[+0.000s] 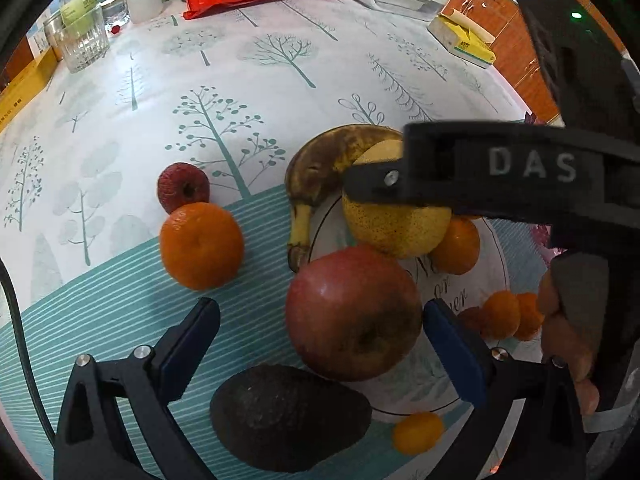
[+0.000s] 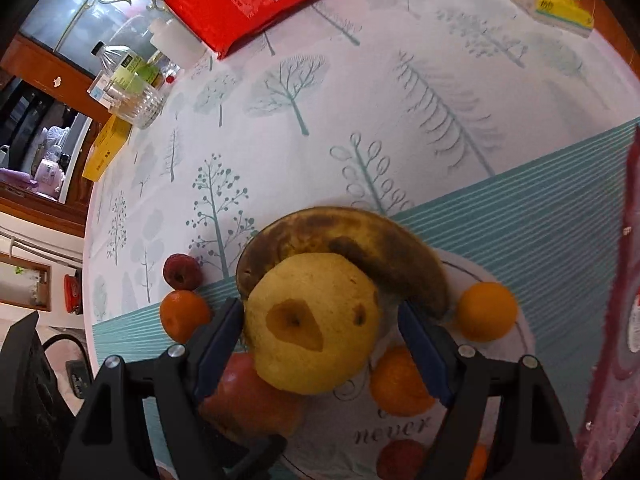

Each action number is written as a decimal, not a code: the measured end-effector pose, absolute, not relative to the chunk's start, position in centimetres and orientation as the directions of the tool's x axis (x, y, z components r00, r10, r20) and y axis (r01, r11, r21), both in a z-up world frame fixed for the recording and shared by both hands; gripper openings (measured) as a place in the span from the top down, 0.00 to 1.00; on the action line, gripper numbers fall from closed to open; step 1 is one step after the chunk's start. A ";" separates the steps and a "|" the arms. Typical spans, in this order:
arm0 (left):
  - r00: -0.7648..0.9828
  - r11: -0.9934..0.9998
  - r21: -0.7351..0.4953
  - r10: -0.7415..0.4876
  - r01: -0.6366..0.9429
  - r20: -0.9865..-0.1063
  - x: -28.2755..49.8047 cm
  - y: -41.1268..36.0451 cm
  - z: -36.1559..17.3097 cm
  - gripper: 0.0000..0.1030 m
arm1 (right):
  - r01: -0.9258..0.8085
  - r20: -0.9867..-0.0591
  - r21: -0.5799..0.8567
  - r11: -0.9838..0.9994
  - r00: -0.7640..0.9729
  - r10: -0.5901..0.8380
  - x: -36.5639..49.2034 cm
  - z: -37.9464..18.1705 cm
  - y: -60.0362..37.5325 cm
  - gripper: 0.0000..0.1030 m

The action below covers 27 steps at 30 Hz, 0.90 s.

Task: Organize fruits
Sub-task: 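Grasp the red apple with the left tool while the right tool grasps the yellow pear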

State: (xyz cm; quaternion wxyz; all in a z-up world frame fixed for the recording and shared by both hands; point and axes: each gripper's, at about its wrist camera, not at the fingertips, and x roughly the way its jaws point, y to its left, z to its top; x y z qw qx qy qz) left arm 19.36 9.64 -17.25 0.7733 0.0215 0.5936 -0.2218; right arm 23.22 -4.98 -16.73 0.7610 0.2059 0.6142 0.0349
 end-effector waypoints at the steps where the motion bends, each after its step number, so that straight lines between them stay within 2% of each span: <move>1: 0.193 0.900 -0.232 -0.319 0.370 -0.928 19.4 9.5 -17.4 0.05 | 0.197 -0.919 0.360 0.912 0.242 0.311 23.2 -16.8 -5.0 0.24; 2: 0.191 0.898 -0.234 -0.321 0.372 -0.928 19.5 9.4 -17.5 0.06 | 0.183 -0.915 0.371 0.911 0.242 0.324 23.2 -16.9 -4.8 0.31; 6: 0.175 0.889 -0.248 -0.334 0.385 -0.926 19.4 8.9 -18.0 0.15 | 0.175 -0.912 0.379 0.909 0.237 0.334 23.2 -16.8 -4.7 0.31; 11: 0.166 0.871 -0.262 -0.356 0.415 -0.920 19.1 8.2 -18.1 0.34 | 0.180 -0.911 0.377 0.908 0.247 0.329 22.8 -16.6 -5.0 0.31; 27: 0.205 0.887 -0.239 -0.339 0.395 -0.918 18.4 8.8 -16.2 0.34 | 0.187 -0.877 0.356 0.915 0.405 0.258 18.4 -10.9 -7.3 0.31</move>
